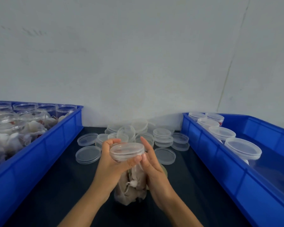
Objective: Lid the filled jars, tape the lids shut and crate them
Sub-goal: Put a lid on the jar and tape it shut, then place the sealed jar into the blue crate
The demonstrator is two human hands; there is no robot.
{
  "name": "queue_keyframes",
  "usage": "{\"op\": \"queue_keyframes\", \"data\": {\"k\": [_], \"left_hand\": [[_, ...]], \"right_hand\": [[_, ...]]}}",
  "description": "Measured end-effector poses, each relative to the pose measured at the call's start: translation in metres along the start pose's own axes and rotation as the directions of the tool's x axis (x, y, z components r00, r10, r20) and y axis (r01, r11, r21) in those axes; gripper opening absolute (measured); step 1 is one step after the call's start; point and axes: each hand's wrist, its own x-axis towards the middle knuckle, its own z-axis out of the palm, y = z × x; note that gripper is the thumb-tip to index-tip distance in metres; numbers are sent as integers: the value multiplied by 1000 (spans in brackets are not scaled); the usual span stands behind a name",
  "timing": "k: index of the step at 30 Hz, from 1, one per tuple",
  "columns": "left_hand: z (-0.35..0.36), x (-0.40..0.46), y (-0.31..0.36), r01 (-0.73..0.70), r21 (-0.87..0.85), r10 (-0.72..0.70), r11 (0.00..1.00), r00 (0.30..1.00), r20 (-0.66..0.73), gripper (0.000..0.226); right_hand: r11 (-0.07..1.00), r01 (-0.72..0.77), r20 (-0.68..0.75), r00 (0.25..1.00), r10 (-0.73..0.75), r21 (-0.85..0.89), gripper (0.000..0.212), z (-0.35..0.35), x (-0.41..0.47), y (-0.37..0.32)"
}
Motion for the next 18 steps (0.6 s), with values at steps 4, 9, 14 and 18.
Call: {"op": "queue_keyframes", "data": {"k": [4, 9, 14, 18], "left_hand": [[4, -2, 0, 6, -6, -6, 1000, 999, 52, 91], [8, -3, -1, 14, 19, -14, 1000, 999, 31, 85], [11, -2, 8, 74, 18, -73, 997, 997, -15, 84], [18, 8, 30, 141, 2, -141, 990, 988, -65, 95]], "right_hand": [[987, 9, -24, 1000, -5, 162, 43, 1, 2, 1], [943, -25, -27, 999, 36, 333, 42, 4, 3, -1], [967, -146, 0, 989, 150, 207, 46, -1, 0, -14], [972, -215, 88, 971, 224, -96, 74, -14, -3, -44]]}}
